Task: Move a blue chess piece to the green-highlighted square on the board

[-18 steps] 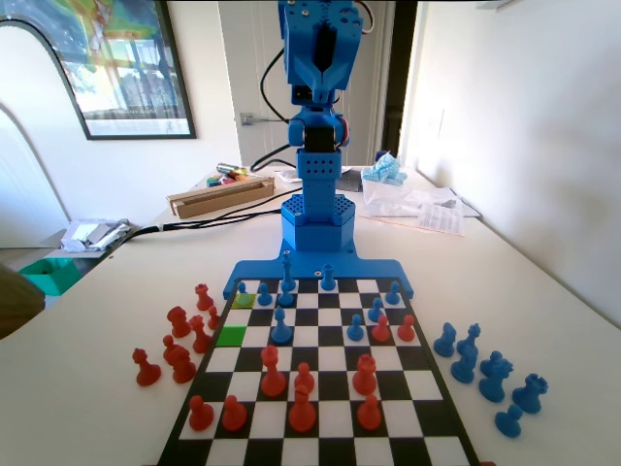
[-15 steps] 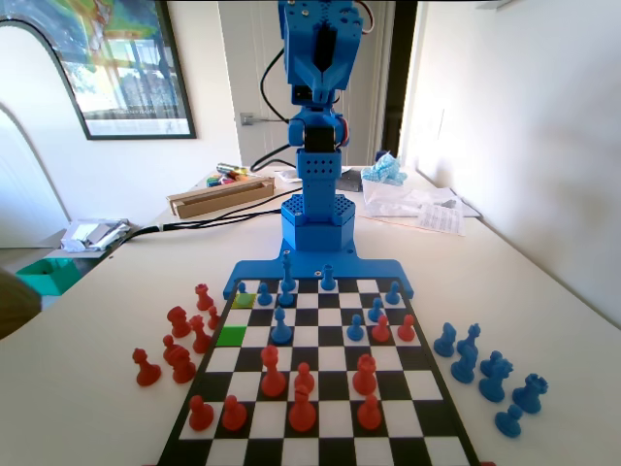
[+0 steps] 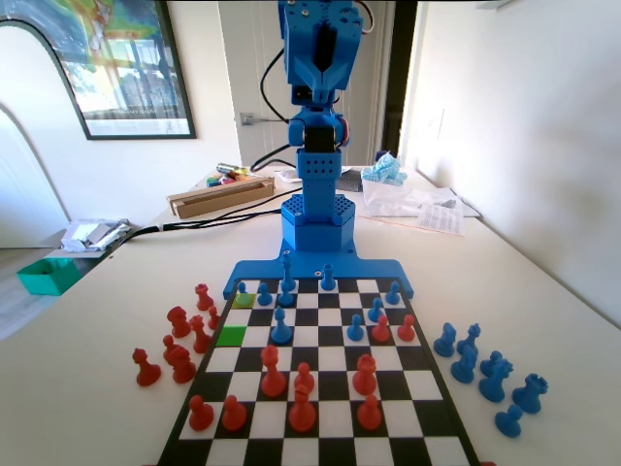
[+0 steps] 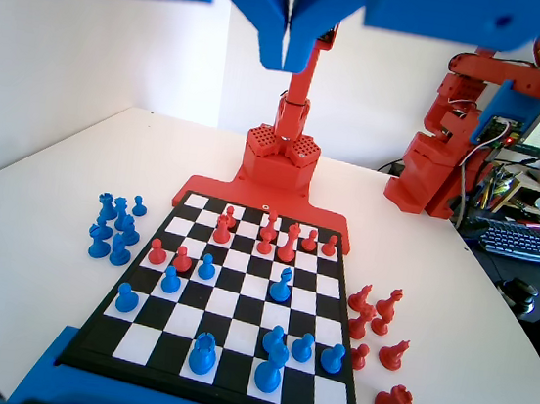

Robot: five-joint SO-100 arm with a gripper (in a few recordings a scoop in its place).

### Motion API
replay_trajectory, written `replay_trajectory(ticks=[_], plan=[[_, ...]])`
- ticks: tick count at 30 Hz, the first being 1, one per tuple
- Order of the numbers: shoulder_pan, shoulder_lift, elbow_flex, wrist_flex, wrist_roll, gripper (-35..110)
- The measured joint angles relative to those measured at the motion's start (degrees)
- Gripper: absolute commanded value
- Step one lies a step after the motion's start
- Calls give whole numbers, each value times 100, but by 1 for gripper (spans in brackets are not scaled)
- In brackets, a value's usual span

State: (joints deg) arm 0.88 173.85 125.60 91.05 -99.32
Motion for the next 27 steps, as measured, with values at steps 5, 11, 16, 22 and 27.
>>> replay_trajectory(ticks=[5,11,16,22,27], plan=[[0,0,0,0,0,1],[0,0,0,0,0,1],[0,0,0,0,0,6],[0,0,0,0,0,1],[-35,0,-9,0,-62,1]])
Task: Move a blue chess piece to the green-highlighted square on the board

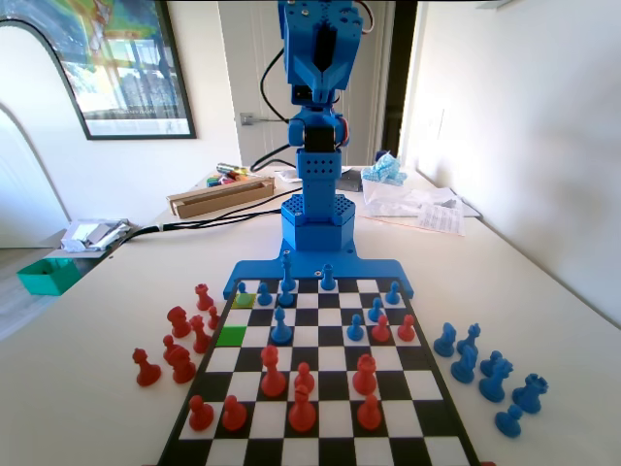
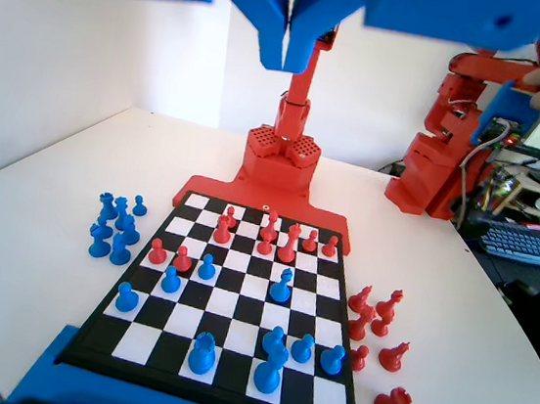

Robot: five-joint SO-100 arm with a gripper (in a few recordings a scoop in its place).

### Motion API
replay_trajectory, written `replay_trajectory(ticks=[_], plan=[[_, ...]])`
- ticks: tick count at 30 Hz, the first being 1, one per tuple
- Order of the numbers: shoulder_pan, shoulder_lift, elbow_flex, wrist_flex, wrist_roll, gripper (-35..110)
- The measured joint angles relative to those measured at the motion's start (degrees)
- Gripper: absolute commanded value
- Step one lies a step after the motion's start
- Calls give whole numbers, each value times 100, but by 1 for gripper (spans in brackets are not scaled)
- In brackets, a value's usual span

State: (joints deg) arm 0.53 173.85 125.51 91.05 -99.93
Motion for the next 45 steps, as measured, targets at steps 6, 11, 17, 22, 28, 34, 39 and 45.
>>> replay_trajectory(ticks=[6,11,17,22,28,34,39,45], plan=[[-18,-729,-870,290,-176,1],[44,-1652,-1951,905,-554,1],[589,-2540,-2496,1248,-1072,1],[1107,-3463,-2716,1274,-1441,1],[1837,-4395,-2900,1178,-1846,1],[2646,-5150,-2865,809,-2224,1],[3094,-6029,-2795,167,-2171,1],[3296,-6961,-2338,-1046,-1608,1]])
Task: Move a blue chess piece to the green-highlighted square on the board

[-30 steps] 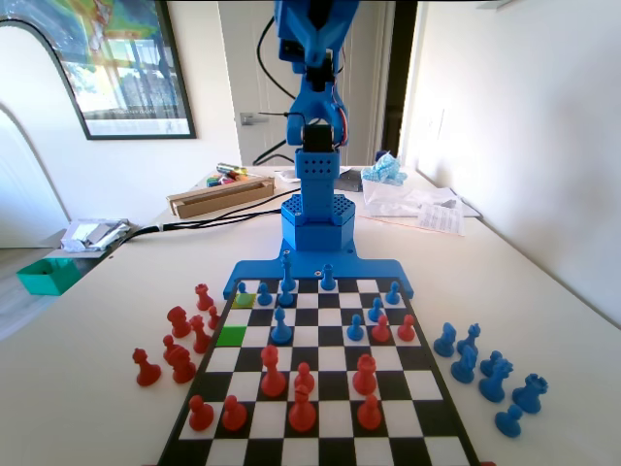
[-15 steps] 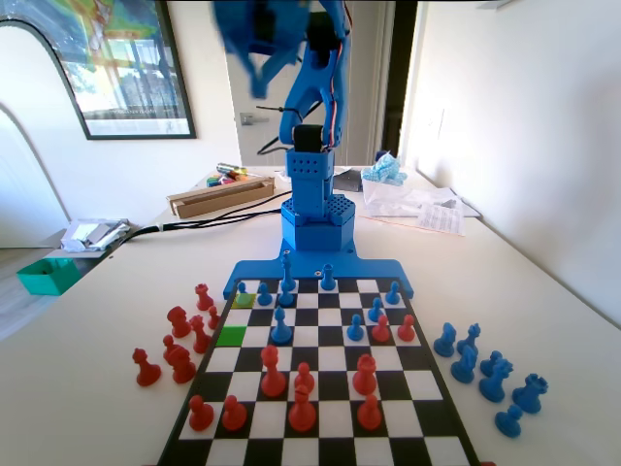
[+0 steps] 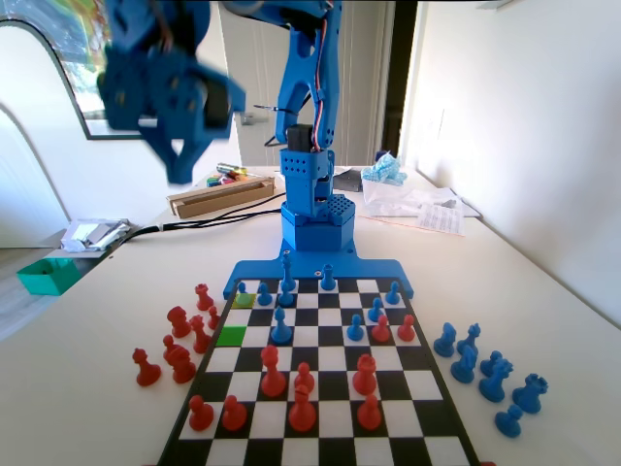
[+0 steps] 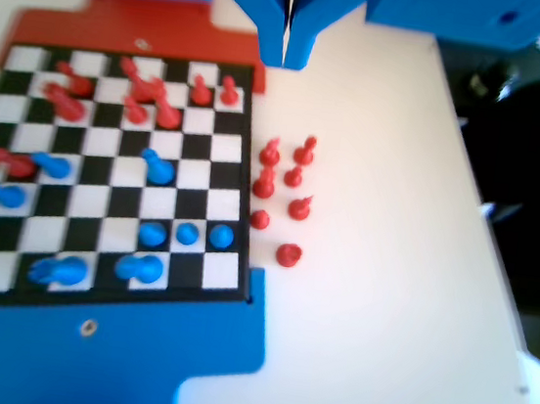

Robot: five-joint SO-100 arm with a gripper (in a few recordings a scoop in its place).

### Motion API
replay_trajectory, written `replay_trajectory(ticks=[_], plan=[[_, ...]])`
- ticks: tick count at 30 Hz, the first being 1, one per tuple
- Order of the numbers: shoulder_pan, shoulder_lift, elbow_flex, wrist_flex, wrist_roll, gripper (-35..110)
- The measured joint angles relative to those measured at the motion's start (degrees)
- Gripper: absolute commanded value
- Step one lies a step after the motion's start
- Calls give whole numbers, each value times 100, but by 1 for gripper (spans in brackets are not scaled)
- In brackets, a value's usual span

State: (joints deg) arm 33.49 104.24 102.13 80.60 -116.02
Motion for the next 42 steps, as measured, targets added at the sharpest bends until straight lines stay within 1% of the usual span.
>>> replay_trajectory(ticks=[3,8,10,13,20,25,30,42], plan=[[18,-193,457,-712,176,1],[-9,-571,1011,-1187,229,1],[-53,-747,1143,-1187,123,2],[-97,-870,1362,-1450,-114,4],[-141,-1055,2145,-2593,-615,11],[-105,-1099,2584,-3199,-905,13],[-97,-1143,2751,-3507,-1055,12],[-141,-1301,3076,-3753,-1072,12]])
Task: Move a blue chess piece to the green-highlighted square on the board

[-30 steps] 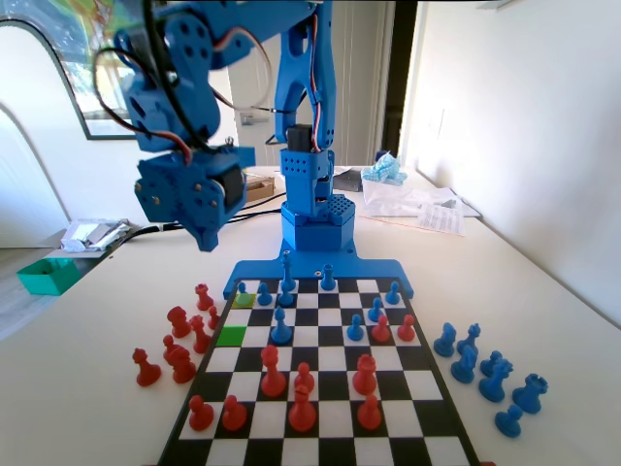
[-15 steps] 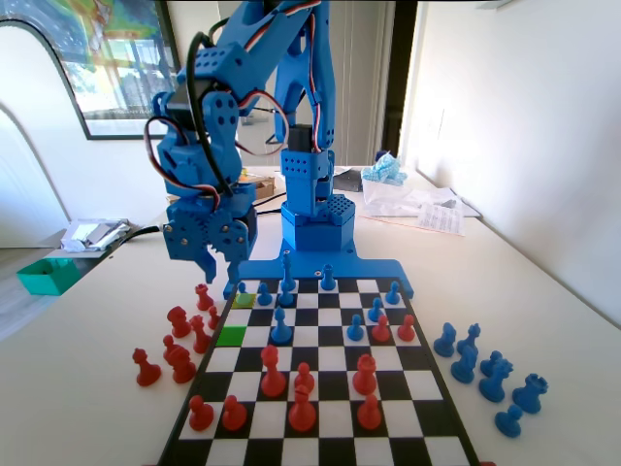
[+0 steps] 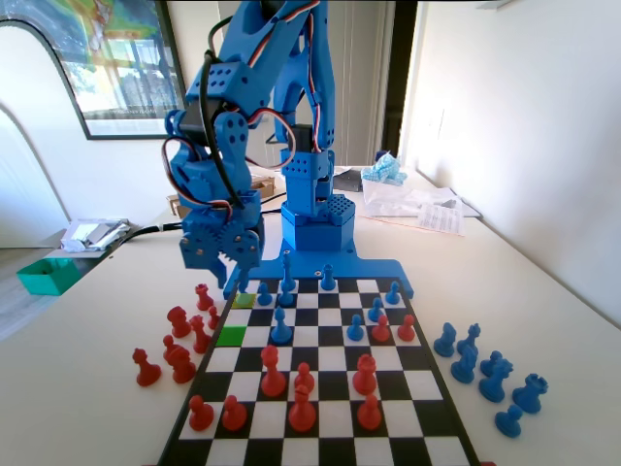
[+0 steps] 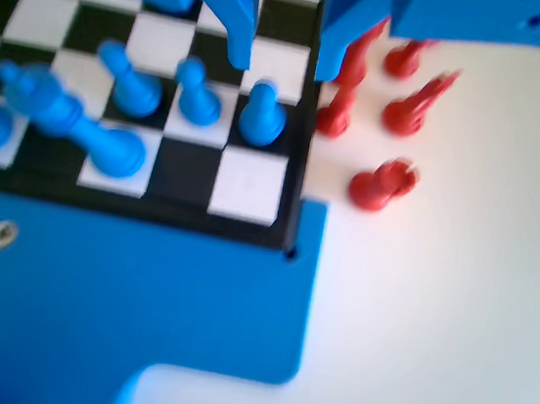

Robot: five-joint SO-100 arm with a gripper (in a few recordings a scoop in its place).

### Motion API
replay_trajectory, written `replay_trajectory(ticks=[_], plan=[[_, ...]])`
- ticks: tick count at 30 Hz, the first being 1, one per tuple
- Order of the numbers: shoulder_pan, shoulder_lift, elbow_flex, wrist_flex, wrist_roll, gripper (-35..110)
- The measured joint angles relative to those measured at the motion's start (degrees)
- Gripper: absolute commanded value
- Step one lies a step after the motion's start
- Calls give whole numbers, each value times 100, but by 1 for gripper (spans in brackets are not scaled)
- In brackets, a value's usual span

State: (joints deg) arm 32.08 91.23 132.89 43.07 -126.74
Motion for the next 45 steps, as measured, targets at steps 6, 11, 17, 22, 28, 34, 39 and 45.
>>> replay_trajectory(ticks=[6,11,17,22,28,34,39,45], plan=[[0,0,105,-79,0,12],[0,-9,149,-132,-97,12],[0,-246,149,-360,-44,11],[0,-387,149,-483,-44,11],[0,-404,246,-598,-105,9],[0,-404,343,-729,-185,8],[0,-396,422,-817,-185,8],[0,-404,510,-940,-185,8]])
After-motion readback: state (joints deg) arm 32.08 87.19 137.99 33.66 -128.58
